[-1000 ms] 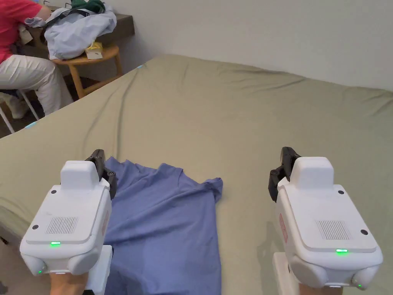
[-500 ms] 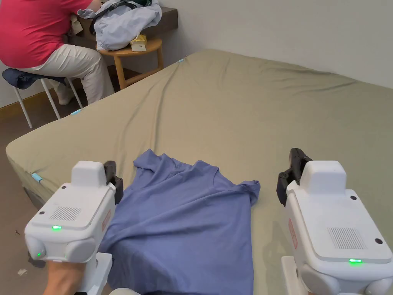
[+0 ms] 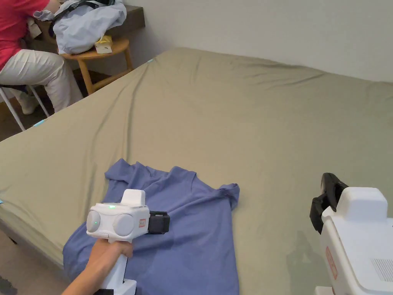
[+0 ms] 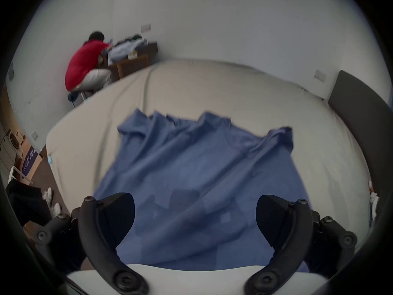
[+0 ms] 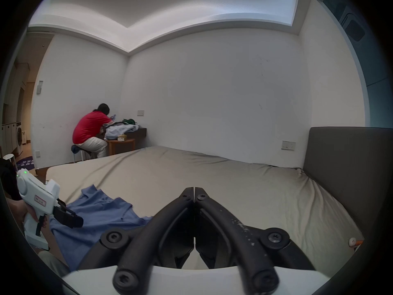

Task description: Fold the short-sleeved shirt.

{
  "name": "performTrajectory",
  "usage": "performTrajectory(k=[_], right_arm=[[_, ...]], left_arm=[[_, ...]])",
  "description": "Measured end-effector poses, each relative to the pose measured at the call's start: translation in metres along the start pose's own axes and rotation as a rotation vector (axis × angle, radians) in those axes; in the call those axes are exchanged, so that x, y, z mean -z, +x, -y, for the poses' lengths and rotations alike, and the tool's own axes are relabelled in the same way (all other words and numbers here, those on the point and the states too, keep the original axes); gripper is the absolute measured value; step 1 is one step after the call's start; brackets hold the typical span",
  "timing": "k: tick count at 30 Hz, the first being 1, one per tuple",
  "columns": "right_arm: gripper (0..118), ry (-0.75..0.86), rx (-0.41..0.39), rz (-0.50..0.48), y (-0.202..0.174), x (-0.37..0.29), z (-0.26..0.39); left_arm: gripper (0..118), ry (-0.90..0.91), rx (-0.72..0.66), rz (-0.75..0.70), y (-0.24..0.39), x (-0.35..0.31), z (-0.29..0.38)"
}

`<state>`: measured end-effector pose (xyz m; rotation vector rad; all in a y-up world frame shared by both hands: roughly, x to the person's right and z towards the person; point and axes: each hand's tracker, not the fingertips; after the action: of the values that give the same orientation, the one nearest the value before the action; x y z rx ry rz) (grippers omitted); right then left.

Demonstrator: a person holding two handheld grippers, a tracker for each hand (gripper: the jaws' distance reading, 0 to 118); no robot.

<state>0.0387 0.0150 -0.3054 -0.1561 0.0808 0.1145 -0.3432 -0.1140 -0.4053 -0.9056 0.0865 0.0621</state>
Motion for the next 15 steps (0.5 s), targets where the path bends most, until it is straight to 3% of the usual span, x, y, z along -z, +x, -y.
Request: performTrajectory(k=[2,4,5,7,9,10,12,15], right_arm=[[1,-0.022,-0.006,0.024,0.012,-0.001,0.006],[1,-0.044,-0.009,0.053,0.021,-0.003,0.012],[1,-0.053,-0.005,0.063,0.027,-0.005,0.014],[1,-0.065,0.004,0.088,0.037,-0.008,0.018],[1,-0.07,0.014,0.105,0.046,-0.013,0.021],[1,-0.074,0.018,0.112,0.05,-0.015,0.022],[1,-0.076,0.022,0.122,0.055,-0.02,0.021],[1,-0.061,0.027,0.138,0.065,-0.033,0.019]], left_arm=[[99,-0.062,-0.037,0.016,0.004,0.021,0.006],[72,-0.125,-0.066,0.014,0.007,0.037,0.014],[72,-0.158,-0.077,-0.001,0.011,0.042,0.02],[61,-0.02,-0.021,-0.055,0.021,0.029,0.026],[58,-0.051,-0.007,-0.038,0.028,0.025,0.025],[43,-0.052,0.017,-0.048,0.03,0.025,0.023],[1,-0.061,0.018,-0.046,0.03,0.026,0.02],[1,-0.006,-0.037,-0.036,0.028,0.007,0.015]])
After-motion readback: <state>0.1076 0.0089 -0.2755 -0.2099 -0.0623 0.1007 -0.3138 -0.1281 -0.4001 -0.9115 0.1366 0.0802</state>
